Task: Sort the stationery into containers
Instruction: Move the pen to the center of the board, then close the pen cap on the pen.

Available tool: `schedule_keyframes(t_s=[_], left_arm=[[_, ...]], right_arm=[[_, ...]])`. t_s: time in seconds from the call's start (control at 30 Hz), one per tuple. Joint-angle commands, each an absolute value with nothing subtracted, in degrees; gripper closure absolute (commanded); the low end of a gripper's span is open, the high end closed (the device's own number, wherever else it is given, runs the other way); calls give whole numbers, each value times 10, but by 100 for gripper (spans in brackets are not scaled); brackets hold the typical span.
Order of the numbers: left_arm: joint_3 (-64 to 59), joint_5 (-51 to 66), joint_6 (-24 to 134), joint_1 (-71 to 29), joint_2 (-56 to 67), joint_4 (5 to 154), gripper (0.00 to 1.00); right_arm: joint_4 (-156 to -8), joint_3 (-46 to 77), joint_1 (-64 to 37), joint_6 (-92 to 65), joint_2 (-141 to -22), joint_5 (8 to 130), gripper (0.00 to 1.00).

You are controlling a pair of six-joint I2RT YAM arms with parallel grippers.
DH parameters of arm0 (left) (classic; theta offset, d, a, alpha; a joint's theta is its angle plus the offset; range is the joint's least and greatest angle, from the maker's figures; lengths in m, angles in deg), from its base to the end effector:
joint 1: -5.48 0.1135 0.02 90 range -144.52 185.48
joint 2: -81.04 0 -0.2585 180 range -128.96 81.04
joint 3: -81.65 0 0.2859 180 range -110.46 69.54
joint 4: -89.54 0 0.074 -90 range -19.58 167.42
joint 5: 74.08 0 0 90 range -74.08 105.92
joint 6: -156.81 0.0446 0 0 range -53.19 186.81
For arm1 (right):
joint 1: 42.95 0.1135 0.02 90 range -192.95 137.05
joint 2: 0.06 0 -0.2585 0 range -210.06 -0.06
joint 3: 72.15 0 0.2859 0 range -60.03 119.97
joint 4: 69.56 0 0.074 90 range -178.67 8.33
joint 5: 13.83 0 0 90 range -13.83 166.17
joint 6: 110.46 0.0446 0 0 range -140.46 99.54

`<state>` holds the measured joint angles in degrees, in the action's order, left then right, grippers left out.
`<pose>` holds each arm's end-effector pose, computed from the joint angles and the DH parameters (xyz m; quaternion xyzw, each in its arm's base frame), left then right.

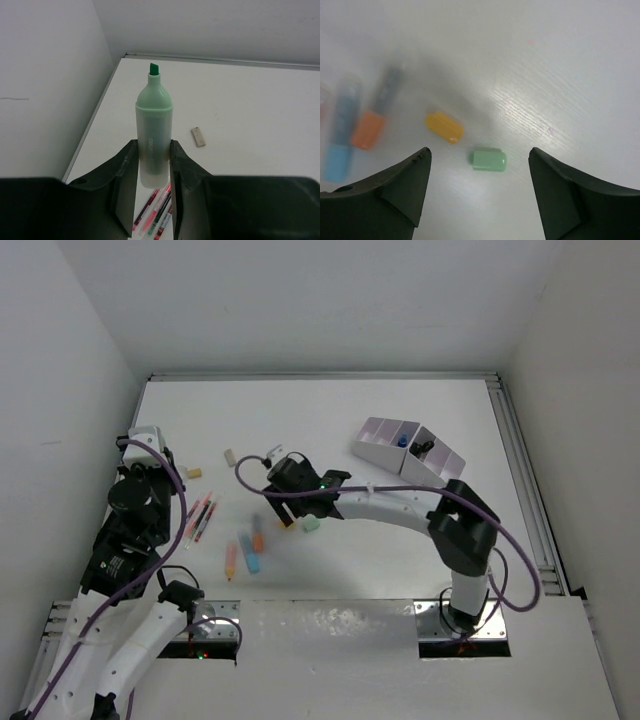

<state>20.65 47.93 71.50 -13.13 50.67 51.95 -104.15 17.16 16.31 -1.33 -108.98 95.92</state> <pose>0.1535 -0.0267 0.3763 -0.0337 0.7418 0.1277 0.6575 0.2384 0.3713 0.1680 -0.2721 0.8987 0.0649 0.3378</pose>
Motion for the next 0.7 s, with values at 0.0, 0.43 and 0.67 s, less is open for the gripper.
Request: schedule_keyframes(t_s=[0.0,0.43,0.67], left_arm=[[208,484,715,-119,511,549,100],[211,474,704,-105,518,535,100],[221,469,701,-103,526,525,100]], right_arm=[[-1013,156,159,202,-1006,1017,23],[-1206,180,111,736,-1028,1065,31],[-1189,158,107,712,-1072,1017,38]])
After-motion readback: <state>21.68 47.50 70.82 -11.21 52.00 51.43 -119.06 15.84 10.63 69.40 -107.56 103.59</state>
